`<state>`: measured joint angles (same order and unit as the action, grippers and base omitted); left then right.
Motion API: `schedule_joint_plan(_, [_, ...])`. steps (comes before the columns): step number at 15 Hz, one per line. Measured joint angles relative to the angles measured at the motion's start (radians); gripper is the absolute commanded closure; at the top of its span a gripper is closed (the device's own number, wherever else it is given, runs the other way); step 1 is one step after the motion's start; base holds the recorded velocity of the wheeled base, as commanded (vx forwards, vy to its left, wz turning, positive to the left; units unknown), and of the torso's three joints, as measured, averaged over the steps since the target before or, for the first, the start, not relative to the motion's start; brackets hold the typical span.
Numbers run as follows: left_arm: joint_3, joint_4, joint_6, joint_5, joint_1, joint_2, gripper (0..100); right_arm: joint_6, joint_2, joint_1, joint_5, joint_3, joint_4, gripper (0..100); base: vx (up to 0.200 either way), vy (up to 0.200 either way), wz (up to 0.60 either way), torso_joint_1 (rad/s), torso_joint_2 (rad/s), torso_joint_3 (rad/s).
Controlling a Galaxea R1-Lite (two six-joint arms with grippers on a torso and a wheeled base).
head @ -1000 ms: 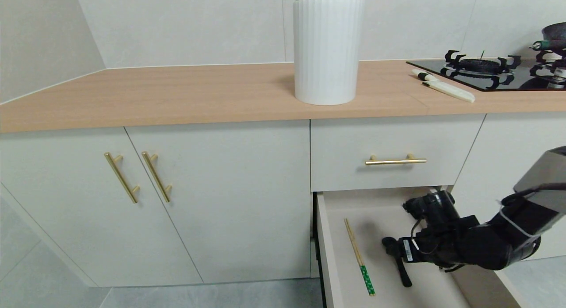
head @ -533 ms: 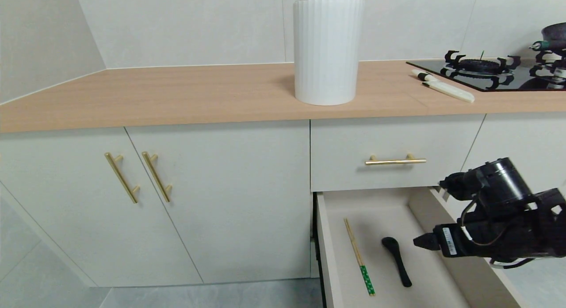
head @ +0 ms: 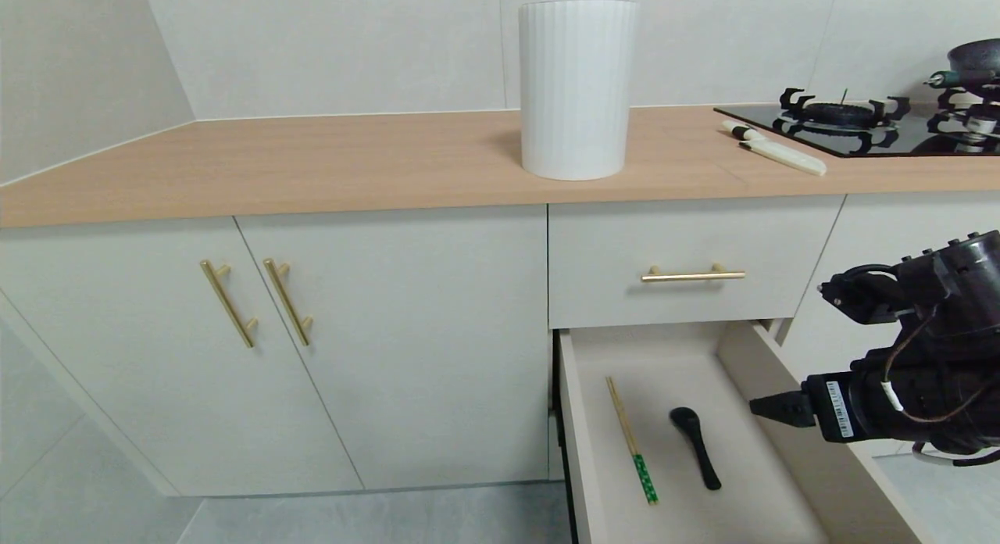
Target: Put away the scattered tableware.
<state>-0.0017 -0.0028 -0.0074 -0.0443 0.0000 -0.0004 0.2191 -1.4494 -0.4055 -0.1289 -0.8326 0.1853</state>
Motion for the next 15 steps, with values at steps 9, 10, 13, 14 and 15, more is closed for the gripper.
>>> schedule_joint_plan(9, [0.000,0.000,0.000,0.000,0.000,0.000,0,-0.001,-0.025,-0.094,0.000,-0.003,0.145,0,-0.089,0.000,0.00,-0.001,0.00,0.002])
schedule_joint_plan(10, [0.000,0.000,0.000,0.000,0.000,0.000,0,-0.001,-0.037,-0.097,0.004,-0.003,0.146,0,0.000,0.000,0.00,0.000,0.00,0.000])
schedule_joint_plan(13, [0.000,0.001,0.000,0.000,0.000,0.000,0,0.000,-0.127,-0.106,0.047,-0.003,0.148,0,0.000,0.000,0.00,0.000,0.00,0.000])
schedule_joint_plan(14, [0.000,0.000,0.000,0.000,0.000,0.000,0,0.000,-0.168,-0.111,0.054,-0.003,0.151,0,0.000,0.000,0.00,0.000,0.00,0.000])
schedule_joint_plan(15, [0.000,0.000,0.000,0.000,0.000,0.000,0,0.000,-0.196,-0.116,0.058,-0.002,0.154,0,0.000,0.000,0.00,0.000,0.00,0.000])
